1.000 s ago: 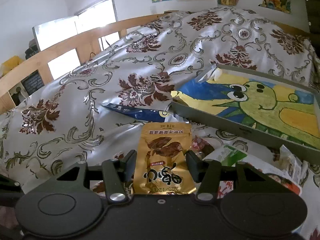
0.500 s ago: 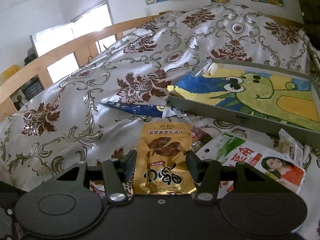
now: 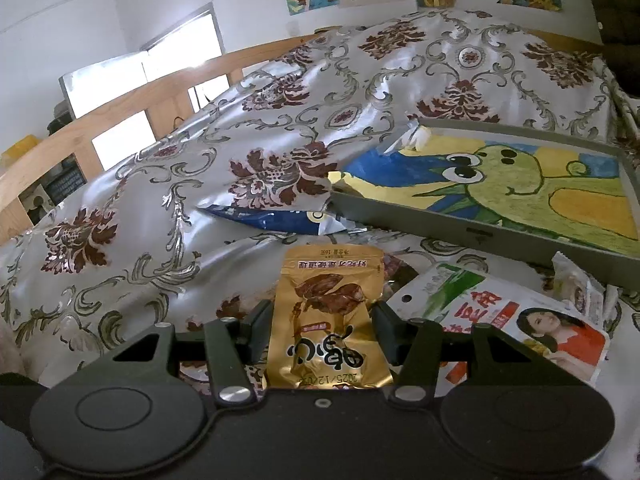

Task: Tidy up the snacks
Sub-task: 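Carry the mandarin and gold packet into the frog tray and open both tools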

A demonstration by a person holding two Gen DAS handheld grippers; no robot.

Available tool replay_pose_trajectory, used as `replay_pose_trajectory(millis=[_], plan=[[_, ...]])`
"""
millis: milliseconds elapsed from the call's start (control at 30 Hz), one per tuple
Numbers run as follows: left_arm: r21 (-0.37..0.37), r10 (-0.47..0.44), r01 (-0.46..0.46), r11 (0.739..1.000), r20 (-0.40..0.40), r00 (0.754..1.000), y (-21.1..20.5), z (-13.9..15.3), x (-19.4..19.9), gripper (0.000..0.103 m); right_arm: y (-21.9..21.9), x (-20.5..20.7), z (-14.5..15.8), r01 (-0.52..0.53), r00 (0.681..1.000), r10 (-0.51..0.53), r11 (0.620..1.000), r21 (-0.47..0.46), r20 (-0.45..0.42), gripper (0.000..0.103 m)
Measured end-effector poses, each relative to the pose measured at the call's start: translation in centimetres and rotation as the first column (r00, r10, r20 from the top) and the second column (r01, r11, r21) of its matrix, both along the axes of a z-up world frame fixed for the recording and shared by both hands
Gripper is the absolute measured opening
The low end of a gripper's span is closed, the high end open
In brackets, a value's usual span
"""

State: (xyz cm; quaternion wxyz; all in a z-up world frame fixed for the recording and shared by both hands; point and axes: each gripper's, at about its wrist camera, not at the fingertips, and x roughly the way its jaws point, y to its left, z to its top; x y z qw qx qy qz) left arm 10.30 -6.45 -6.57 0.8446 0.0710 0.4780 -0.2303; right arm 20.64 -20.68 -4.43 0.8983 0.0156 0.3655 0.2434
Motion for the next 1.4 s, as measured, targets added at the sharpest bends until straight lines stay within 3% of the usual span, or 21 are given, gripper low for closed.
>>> replay_pose_trajectory(millis=[367,600,800,1000,1067,1200,1400], plan=[[-0.175,0.160,-0.143,0.974,0.087,0.983,3.3,4.5,3.6,0.036,-1.4,1.3,1.7,0.060,0.996,-0.060,0.998,0.010,0.064,0.056],[-0.211,0.230,-0.205,0.956,0.102,0.968,4.4,5.3,10.7,0.036,-2.9,6.2,2.6,0.110,0.990,-0.110,0.994,0.003,0.093,0.056],[-0.225,0.244,-0.200,0.954,0.187,0.952,2.6,4.6,18.5,0.036,-4.5,12.0,1.2,0.209,0.976,-0.213,0.976,0.064,0.051,0.056],[-0.243,0.242,-0.188,0.952,0.217,0.946,-0.1,2.7,25.4,0.036,-6.0,16.5,-1.1,0.293,0.956,-0.292,0.953,0.073,-0.021,0.056],[-0.254,0.251,-0.198,0.947,0.196,0.948,-0.8,1.8,27.3,0.036,-6.4,17.4,-1.8,0.302,0.953,-0.300,0.951,0.067,-0.034,0.056],[-0.267,0.267,-0.219,0.938,0.161,0.950,-1.7,0.7,29.9,0.036,-7.0,18.6,-2.9,0.320,0.946,-0.316,0.946,0.049,-0.067,0.056],[-0.220,0.271,-0.234,0.947,0.158,0.949,-2.5,-0.1,31.5,0.036,-7.4,18.9,-3.7,0.343,0.937,-0.340,0.939,0.018,-0.080,0.056]])
